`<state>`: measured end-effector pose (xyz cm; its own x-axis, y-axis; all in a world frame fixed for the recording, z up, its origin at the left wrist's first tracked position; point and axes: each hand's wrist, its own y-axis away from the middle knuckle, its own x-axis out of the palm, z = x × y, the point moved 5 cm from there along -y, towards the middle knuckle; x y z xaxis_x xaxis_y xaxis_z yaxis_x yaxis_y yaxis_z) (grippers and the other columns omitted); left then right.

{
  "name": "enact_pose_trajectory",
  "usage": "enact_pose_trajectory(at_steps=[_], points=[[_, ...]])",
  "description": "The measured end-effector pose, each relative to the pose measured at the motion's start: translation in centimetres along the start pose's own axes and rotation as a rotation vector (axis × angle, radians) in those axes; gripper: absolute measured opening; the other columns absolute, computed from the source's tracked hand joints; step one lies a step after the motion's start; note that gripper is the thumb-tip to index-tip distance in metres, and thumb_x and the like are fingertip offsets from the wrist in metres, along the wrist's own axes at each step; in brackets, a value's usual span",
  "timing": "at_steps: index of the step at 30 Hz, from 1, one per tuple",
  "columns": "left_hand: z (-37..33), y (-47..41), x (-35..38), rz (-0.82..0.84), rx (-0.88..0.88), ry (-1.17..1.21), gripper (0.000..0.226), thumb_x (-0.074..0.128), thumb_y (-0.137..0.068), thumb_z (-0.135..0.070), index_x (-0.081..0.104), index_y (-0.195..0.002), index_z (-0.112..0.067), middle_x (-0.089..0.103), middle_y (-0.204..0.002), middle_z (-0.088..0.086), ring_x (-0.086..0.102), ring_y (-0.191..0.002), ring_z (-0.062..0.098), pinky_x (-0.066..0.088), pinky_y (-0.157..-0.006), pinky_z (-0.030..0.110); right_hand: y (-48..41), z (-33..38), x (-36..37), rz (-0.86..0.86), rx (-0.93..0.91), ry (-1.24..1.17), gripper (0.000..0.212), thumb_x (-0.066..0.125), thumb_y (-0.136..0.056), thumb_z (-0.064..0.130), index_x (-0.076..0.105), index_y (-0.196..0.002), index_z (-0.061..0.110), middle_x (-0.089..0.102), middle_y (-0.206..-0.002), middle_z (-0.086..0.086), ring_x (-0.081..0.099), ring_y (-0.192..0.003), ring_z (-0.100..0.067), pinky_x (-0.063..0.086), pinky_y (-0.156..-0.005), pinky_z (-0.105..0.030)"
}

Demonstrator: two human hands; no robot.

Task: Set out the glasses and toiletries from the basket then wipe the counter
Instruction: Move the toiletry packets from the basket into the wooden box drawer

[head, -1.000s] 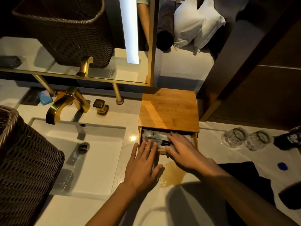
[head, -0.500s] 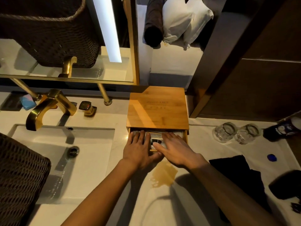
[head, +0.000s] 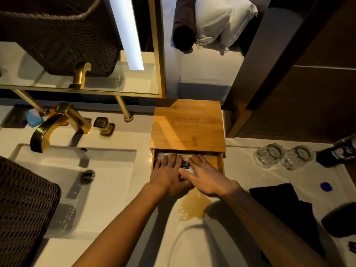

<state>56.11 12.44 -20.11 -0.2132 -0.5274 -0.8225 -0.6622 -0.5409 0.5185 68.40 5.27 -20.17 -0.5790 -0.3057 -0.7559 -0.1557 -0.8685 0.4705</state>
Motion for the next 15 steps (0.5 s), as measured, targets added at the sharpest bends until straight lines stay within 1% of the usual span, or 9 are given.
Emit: enact_pose_trajectory(at_steps=[3,5,8,12,13,15], points=[[-0.1,0.3,-0.1,-0.028,-0.019,-0.031,0.099,0.037,-0.091,-0.076,-0.002,-0.163,-0.021,-0.005,-0.173,0.007,-0.006,-0.159,0.031,0.000,-0.129,0.050,0.0,0.3,-0.3,-0.075,-0.020,0.052,0.096,0.008,-0.081,0.090,0.022,-0.156,0.032,0.010,-0.167,0.006,0.002,-0.154,-0.014,0.008,-0.123,-0.042],[-0.3,1.0,0.4,-0.048,-0.011,-0.068,0.093,0.035,-0.094,-0.074,0.002,-0.163,-0.021,-0.001,-0.173,0.010,-0.007,-0.159,0.033,-0.002,-0.128,0.051,0.1,0.5,-0.8,-0.129,-0.056,0.089,0.094,0.008,-0.083,0.089,0.023,-0.157,0.033,0.014,-0.167,0.003,0.007,-0.154,-0.017,0.008,-0.124,-0.044],[-0.3,2.0,1.0,-0.063,0.010,-0.092,0.089,0.033,-0.095,-0.072,0.004,-0.164,-0.023,-0.002,-0.172,0.012,-0.008,-0.158,0.036,-0.003,-0.127,0.051,0.3,0.2,-1.1,-0.087,-0.064,0.152,0.093,0.006,-0.085,0.085,0.016,-0.159,0.030,0.013,-0.167,0.001,0.007,-0.154,-0.020,0.010,-0.124,-0.049],[0.1,2.0,0.2,-0.101,0.014,-0.065,0.089,0.034,-0.096,-0.071,0.004,-0.164,-0.022,-0.006,-0.172,0.011,-0.008,-0.158,0.036,0.000,-0.129,0.049,0.9,0.0,-1.4,-0.060,-0.040,0.192,0.101,0.001,-0.081,0.089,0.027,-0.156,0.026,0.024,-0.165,-0.001,0.018,-0.152,-0.020,0.010,-0.123,-0.048],[0.1,2.0,0.2,-0.099,0.016,-0.071,0.090,0.033,-0.096,-0.072,0.004,-0.164,-0.021,-0.005,-0.172,0.012,-0.006,-0.159,0.035,0.001,-0.129,0.048,1.1,-0.1,-1.3,-0.047,-0.033,0.196,0.102,0.001,-0.081,0.090,0.028,-0.156,0.025,0.025,-0.165,-0.001,0.019,-0.152,-0.020,0.010,-0.123,-0.048],[0.0,2.1,0.4,-0.086,0.020,-0.093,0.092,0.032,-0.095,-0.073,0.004,-0.164,-0.018,-0.002,-0.172,0.013,-0.001,-0.159,0.035,0.004,-0.130,0.049,1.5,-0.3,-1.0,-0.040,-0.023,0.201,0.102,0.001,-0.081,0.090,0.025,-0.157,0.026,0.022,-0.166,0.000,0.016,-0.153,-0.018,0.005,-0.124,-0.047]])
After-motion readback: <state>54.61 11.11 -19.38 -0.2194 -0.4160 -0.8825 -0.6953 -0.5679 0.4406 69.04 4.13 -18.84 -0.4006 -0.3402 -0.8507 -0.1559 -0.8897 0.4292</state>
